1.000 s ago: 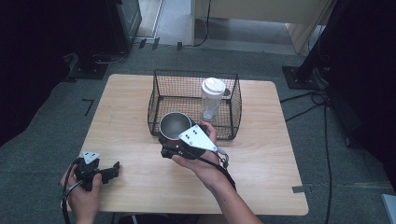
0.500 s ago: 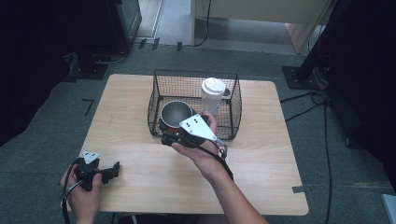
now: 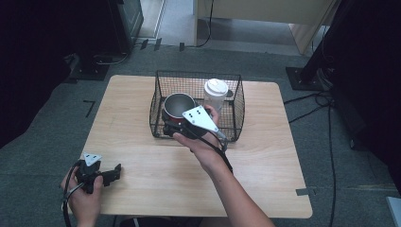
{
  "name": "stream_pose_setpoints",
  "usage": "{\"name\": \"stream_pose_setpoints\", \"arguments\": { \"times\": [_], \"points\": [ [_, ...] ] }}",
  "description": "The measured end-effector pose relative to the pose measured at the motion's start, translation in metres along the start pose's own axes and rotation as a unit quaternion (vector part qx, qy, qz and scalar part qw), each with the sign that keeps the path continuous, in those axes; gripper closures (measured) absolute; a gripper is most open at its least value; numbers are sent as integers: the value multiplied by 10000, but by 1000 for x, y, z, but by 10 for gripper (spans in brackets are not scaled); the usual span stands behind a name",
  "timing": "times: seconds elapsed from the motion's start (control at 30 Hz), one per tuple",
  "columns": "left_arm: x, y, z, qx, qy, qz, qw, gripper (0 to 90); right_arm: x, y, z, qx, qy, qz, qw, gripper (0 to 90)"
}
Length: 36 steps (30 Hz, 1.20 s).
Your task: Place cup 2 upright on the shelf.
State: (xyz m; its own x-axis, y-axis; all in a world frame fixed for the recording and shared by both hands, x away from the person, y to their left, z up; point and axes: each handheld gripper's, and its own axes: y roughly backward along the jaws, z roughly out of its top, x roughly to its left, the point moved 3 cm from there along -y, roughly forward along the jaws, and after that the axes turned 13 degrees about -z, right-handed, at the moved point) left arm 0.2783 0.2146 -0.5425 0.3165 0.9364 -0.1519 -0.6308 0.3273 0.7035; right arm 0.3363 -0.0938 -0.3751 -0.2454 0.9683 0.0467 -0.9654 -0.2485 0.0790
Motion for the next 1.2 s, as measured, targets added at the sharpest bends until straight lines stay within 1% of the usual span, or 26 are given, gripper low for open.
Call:
{"name": "stream_pose_setpoints", "arguments": {
  "times": [0.1, 0.17, 0.2, 0.3, 0.33, 0.37, 0.4, 0.5, 0.53, 0.57, 0.6, 0.83, 0.87, 0.93, 1.0, 1.07, 1.17, 1.2],
  "points": [
    [0, 0, 0, 8, 0, -2, 10000, 0, 0, -5, 1, 4, 10, -20, 10000, 74],
    [0, 0, 0, 7, -9, 0, 10000, 0, 0, -13, 3, -1, 28, -74, 10000, 74],
    [0, 0, 0, 7, -9, 0, 10000, 0, 0, -13, 3, -1, 28, -74, 10000, 74],
    [0, 0, 0, 1, -8, 2, 10000, 0, -1, -22, 5, -82, 66, -122, 9999, 74],
    [0, 0, 0, 3, -10, 2, 10000, 0, -2, -28, 6, -93, -8, -170, 9998, 74],
    [0, 0, 0, 3, -10, 2, 10000, 0, -2, -28, 6, -93, -8, -170, 9998, 74],
    [0, 0, 0, 5, -7, 3, 10000, 0, -3, -34, 5, -113, -66, -229, 9997, 74],
    [0, 0, 0, 3, -9, 2, 10000, 0, -4, -42, 5, -133, -81, -295, 9994, 73],
    [0, 0, 0, 3, -9, 2, 10000, 0, -4, -42, 5, -133, -81, -295, 9994, 73],
    [0, 0, 0, 3, -7, 4, 10000, 0, -5, -49, 3, -151, -92, -355, 9992, 73],
    [0, 0, 0, 3, -7, 4, 10000, 0, -5, -49, 3, -151, -92, -355, 9992, 73],
    [0, 0, 0, 1, -8, 2, 10000, 0, -9, -73, -5, -80, -8, -633, 9980, 73],
    [0, 0, 0, 1, -9, 2, 10000, 0, -10, -77, -6, -63, -31, -663, 9978, 73],
    [0, 0, 0, -2, -6, 0, 10000, 0, -12, -83, -8, -32, -80, -698, 9975, 73],
    [0, 0, 0, 2, -7, 0, 10000, 0, -13, -85, -9, -22, -74, -729, 9973, 73],
    [0, 0, 0, -2, -4, 0, 10000, 0, -17, -93, -12, 23, -59, -766, 9970, 73],
    [0, 0, 0, 8, -10, -1, 10000, 0, -21, -101, -13, 13, -102, -822, 9966, 73],
    [0, 0, 0, 8, -10, -1, 10000, 0, -21, -101, -13, 13, -102, -822, 9966, 73]
  ]
}}
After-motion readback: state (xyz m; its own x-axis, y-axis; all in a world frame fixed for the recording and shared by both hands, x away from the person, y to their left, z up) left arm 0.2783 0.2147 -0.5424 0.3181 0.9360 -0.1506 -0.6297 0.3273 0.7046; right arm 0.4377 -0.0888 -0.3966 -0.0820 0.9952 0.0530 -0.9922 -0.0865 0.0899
